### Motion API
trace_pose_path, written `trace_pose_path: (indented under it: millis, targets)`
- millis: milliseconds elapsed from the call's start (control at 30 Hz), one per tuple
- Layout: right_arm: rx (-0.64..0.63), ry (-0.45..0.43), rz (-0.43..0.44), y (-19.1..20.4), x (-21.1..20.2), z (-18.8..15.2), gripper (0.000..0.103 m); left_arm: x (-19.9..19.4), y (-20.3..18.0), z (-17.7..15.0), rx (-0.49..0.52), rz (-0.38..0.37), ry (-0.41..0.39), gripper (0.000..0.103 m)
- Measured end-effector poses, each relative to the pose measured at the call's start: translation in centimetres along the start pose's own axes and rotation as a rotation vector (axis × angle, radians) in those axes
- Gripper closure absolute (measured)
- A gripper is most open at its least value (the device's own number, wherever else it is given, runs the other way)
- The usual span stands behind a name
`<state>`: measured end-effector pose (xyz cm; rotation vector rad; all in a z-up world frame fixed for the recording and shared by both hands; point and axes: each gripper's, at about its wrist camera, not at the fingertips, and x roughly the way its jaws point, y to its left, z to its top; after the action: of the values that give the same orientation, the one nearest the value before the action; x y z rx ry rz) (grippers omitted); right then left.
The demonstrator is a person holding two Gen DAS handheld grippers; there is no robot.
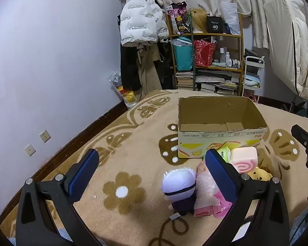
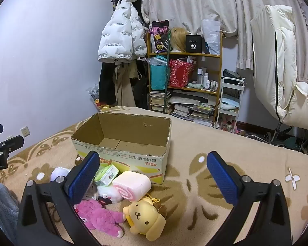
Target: Organize soft objects
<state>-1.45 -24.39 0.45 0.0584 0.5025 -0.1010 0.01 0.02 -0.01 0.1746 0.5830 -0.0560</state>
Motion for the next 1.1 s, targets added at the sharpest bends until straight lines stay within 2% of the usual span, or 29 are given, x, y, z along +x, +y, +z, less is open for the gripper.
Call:
trace_pose_path:
  millis: [1100]
  targets:
    - [0.005, -0.003, 0.004, 0.03, 0.23, -0.15, 0.000, -0.09, -0.07, -0.01, 0.017, 0.016, -0.012, 0.001]
